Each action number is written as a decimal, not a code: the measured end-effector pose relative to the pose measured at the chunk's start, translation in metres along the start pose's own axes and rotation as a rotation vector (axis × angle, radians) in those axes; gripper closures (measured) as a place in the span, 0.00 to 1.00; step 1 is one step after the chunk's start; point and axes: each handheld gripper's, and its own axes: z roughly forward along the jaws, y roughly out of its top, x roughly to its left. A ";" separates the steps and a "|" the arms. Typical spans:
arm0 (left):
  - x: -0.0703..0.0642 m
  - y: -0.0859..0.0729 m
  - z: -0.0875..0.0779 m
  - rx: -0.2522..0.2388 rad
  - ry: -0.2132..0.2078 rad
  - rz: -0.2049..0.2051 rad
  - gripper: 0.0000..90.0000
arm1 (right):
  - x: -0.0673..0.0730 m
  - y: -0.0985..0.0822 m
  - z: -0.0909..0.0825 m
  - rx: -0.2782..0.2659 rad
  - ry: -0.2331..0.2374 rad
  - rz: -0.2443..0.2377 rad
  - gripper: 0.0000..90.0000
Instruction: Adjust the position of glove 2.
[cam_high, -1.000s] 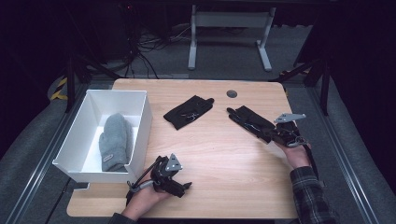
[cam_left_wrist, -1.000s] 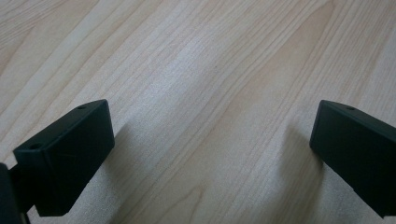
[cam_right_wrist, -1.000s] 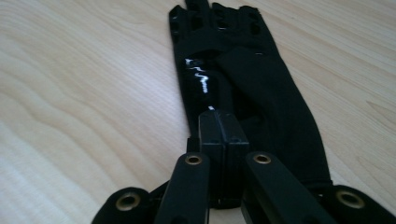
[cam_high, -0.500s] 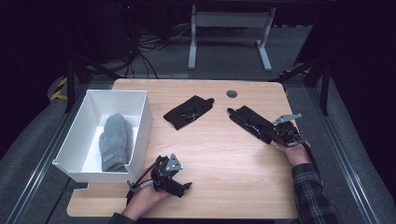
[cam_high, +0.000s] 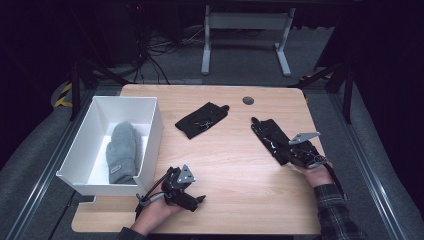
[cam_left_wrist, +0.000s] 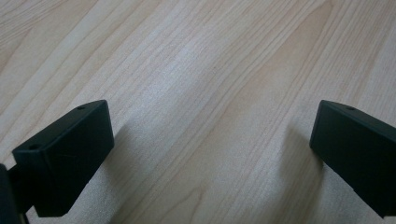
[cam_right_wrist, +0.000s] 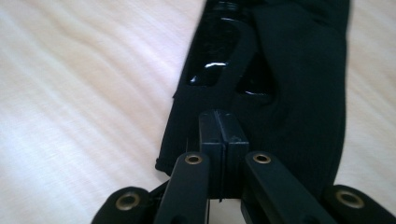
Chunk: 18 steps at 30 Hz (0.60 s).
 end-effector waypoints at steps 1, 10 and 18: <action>0.000 0.000 0.000 0.000 0.000 0.000 0.00 | 0.003 -0.001 -0.001 0.002 0.009 -0.009 1.00; 0.000 0.001 0.001 0.002 -0.003 -0.005 0.00 | 0.034 -0.009 -0.009 -0.001 0.112 -0.077 1.00; 0.000 0.001 0.001 0.002 -0.003 -0.005 0.00 | 0.066 -0.016 -0.016 -0.005 0.198 -0.138 1.00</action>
